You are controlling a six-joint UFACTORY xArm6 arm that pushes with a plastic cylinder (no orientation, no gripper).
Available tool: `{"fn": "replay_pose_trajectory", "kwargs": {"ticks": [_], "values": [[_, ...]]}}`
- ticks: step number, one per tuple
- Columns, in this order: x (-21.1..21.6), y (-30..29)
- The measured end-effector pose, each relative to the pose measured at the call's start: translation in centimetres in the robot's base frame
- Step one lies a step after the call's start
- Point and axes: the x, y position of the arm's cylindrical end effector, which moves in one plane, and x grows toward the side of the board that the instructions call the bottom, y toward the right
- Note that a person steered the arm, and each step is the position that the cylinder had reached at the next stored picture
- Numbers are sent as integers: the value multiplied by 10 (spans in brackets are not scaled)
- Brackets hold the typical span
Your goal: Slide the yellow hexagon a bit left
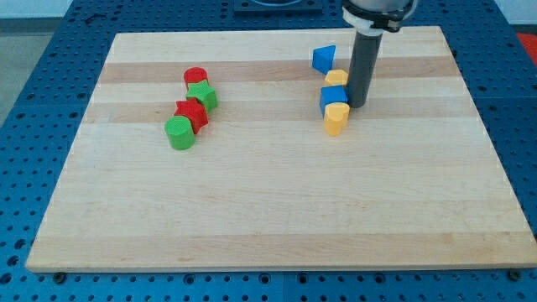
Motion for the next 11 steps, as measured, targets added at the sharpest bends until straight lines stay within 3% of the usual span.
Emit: {"fn": "replay_pose_trajectory", "kwargs": {"ticks": [2, 4, 5, 9, 11], "values": [[-6, 31], [-64, 53], [-67, 46], [-43, 42], [-24, 9]]}}
